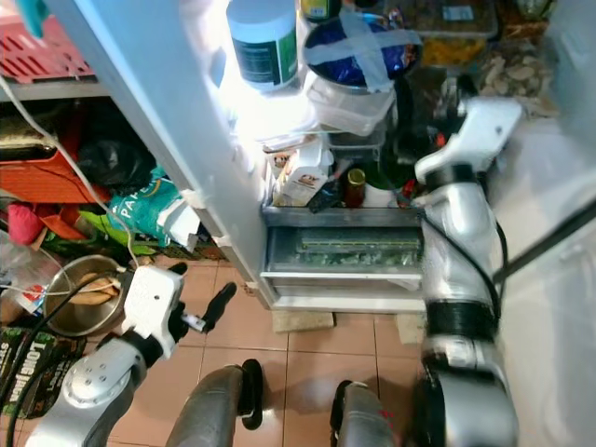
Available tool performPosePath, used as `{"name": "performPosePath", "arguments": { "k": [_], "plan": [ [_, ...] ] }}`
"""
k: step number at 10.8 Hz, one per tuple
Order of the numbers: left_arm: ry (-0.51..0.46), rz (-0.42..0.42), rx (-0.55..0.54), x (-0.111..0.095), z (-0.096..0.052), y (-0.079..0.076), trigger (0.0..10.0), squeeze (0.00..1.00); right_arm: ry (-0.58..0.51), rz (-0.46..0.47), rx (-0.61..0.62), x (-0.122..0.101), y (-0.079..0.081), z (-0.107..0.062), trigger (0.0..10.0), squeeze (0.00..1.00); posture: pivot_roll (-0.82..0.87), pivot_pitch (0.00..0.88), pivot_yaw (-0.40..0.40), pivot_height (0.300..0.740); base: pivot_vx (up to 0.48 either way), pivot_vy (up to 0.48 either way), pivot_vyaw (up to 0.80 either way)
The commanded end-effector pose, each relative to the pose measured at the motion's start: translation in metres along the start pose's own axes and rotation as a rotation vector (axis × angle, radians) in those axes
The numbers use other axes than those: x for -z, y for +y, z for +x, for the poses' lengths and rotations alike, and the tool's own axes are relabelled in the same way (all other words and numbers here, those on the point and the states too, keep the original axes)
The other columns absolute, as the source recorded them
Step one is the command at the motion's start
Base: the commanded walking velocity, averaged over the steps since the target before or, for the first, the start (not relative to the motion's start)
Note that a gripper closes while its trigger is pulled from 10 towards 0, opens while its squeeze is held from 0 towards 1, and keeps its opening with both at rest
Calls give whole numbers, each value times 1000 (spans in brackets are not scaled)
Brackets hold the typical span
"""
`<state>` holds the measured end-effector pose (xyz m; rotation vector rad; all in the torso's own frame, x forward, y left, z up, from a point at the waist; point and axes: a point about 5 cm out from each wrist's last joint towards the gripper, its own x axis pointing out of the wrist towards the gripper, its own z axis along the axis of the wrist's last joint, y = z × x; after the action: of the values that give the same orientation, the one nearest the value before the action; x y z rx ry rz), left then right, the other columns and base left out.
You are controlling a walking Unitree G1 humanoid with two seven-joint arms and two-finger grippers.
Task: Restocking fridge
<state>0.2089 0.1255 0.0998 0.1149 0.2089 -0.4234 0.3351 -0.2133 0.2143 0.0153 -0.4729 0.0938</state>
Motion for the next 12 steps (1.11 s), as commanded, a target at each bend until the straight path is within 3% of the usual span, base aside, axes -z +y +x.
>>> {"name": "performPosePath", "arguments": {
  "k": [1,2,4,7,9,12],
  "plan": [
    [11,0,-6,5,2,2,10000,0,21,-35,-21,-1,3,-7,10000,0,148,143,104,740,0,0,0],
    [-4,1,-6,4,6,2,10000,0,38,-60,-18,0,3,-13,10000,0,130,133,101,740,0,0,0],
    [-70,-4,-22,-5,22,2,10000,0,117,-109,-15,5,17,-43,10000,0,77,92,87,740,0,0,0],
    [-109,-18,-95,-8,34,6,10000,0,269,-79,0,33,36,-74,10000,0,58,50,56,740,0,0,0],
    [-146,-38,-136,-12,41,6,10000,0,358,-46,-5,51,39,-85,10000,0,51,21,19,740,0,0,0],
    [-171,-64,-157,-14,46,5,10000,0,391,-14,-45,59,49,-82,10000,0,39,29,9,740,0,0,0]
  ]
}}
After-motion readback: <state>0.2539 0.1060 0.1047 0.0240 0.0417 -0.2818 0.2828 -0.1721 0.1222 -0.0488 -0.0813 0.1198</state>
